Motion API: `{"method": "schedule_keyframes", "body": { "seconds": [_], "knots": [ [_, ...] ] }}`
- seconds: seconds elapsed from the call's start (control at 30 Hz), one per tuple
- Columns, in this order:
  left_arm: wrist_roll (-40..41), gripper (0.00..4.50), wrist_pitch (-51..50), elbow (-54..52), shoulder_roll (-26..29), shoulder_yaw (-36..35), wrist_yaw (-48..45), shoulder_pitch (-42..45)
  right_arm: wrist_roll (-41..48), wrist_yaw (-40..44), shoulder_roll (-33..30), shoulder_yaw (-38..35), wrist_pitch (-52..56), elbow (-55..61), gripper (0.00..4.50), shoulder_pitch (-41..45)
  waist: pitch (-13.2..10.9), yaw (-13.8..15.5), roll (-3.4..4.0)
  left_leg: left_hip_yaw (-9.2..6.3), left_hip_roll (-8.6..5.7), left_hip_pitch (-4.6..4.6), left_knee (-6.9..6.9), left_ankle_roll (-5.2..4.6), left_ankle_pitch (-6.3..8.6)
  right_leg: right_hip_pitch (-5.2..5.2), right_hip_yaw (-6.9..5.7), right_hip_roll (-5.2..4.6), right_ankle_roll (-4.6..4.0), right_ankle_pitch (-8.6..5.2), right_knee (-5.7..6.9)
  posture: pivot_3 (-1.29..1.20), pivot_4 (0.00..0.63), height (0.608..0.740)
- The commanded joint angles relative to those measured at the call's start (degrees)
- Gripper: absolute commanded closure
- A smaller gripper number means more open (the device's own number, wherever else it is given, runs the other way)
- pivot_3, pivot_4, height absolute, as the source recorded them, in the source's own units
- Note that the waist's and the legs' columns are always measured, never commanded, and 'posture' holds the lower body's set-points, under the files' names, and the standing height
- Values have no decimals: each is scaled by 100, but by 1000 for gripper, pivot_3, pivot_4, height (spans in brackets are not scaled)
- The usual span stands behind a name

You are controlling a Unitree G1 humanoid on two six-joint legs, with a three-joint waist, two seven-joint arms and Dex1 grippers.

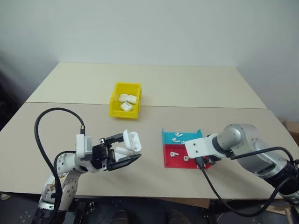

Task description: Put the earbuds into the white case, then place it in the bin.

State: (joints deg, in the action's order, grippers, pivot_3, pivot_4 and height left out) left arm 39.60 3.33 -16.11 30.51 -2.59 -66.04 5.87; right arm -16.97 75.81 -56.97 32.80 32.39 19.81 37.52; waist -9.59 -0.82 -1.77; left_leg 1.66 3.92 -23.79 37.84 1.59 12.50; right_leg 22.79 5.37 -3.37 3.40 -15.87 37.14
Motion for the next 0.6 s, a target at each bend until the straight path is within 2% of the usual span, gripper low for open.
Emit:
{"method": "schedule_keyframes", "body": {
  "seconds": [0.03, 0.27, 0.3, 0.33, 0.6],
  "knots": [
    [0, 1735, -9, -263, 13, -117, 43, 0, -130, 70, 26, -124, -150, 23, 1968, 118, 0, 2, 0, 0, 0, 0, 0, 0, 0, 0, 0, 0, 0, 0, 0, 0, 150, 740],
    [-59, 1735, -28, -281, 10, -122, 83, -21, -224, 150, 55, -163, -294, -78, 1968, 67, 0, -1, 0, 0, 0, 0, 0, 0, 0, 0, 0, 0, 0, 0, 0, 0, 150, 740],
    [-69, 1735, -44, -286, 20, -123, 93, -24, -231, 161, 59, -173, -309, -85, 2361, 55, 0, -1, 0, 0, 0, 0, 0, 0, 0, 0, 0, 0, 0, 0, 0, 0, 150, 740],
    [-70, 1735, -73, -301, 35, -127, 107, -30, -247, 157, 62, -182, -326, -89, 2557, 43, 0, -2, 0, 0, 0, 0, 0, 0, 0, 0, 0, 0, 0, 0, 0, 0, 150, 740],
    [-114, 1735, -186, -341, 103, -151, 183, -12, -388, 115, 110, -180, -494, -233, 2557, 27, 0, 2, 0, 0, 0, 0, 0, 0, 0, 0, 0, 0, 0, 0, 0, 0, 150, 740]
  ]
}}
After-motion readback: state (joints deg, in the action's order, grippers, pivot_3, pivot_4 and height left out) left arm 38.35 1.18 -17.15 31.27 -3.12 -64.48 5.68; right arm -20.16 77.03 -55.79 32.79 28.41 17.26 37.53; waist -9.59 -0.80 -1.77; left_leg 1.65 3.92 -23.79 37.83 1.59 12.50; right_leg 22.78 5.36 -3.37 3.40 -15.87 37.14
